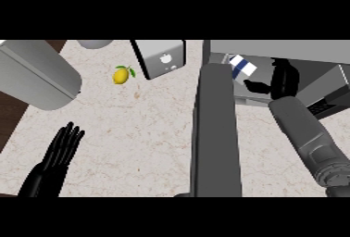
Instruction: Pick up the milk, place it into the microwave and close the microwave
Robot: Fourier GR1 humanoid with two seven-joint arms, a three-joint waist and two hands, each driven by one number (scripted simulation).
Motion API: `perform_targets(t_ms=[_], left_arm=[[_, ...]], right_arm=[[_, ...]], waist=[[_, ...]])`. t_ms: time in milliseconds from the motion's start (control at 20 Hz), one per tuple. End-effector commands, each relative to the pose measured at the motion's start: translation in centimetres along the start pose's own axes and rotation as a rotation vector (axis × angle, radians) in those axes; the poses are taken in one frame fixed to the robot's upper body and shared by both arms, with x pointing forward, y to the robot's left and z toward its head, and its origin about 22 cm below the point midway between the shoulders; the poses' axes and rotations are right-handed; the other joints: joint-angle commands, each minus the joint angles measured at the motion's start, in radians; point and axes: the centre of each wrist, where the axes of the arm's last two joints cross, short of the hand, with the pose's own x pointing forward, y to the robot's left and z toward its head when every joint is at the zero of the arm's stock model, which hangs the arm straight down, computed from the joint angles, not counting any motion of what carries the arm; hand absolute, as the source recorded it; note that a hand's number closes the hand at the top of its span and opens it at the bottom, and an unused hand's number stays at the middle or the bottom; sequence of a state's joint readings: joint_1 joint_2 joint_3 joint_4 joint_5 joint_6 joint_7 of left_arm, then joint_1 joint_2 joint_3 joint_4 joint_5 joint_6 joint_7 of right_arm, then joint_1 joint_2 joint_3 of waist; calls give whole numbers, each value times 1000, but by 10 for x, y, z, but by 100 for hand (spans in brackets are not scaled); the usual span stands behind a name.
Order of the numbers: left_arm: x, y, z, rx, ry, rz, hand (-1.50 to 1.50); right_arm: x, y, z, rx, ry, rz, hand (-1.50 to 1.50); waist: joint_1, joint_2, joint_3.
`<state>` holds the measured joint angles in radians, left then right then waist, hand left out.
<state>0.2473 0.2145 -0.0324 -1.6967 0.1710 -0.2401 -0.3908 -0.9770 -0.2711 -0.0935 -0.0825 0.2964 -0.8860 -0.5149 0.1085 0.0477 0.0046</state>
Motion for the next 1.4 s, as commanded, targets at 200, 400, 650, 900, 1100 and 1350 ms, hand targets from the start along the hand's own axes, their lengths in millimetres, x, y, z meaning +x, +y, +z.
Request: perform_targets(t_ms=[200, 400, 650, 900, 1100, 1350], left_arm=[[-8, -7, 1, -34, 4, 6, -150], [-1, -8, -7, -39, -7, 5, -150], [-11, -16, -4, -60, -11, 32, -150], [-3, -24, -6, -75, -17, 59, -150], [-5, -22, -14, -65, -40, 35, -150], [-12, -44, -11, -84, -21, 48, -150]], right_arm=[[6, 2, -2, 83, -32, -24, -150], [10, 11, 8, 127, -63, -125, -150], [0, 11, 16, 142, -78, -235, -150], [-3, 23, 35, 140, -22, -332, -150], [-10, 26, 46, 143, -2, -410, -150], [-42, 25, 75, 163, 35, -472, -150]], waist=[[10, 3, 1], [1, 1, 3], [-20, -5, 2], [-31, -13, 1], [-43, -16, 0], [-63, -27, -1]])
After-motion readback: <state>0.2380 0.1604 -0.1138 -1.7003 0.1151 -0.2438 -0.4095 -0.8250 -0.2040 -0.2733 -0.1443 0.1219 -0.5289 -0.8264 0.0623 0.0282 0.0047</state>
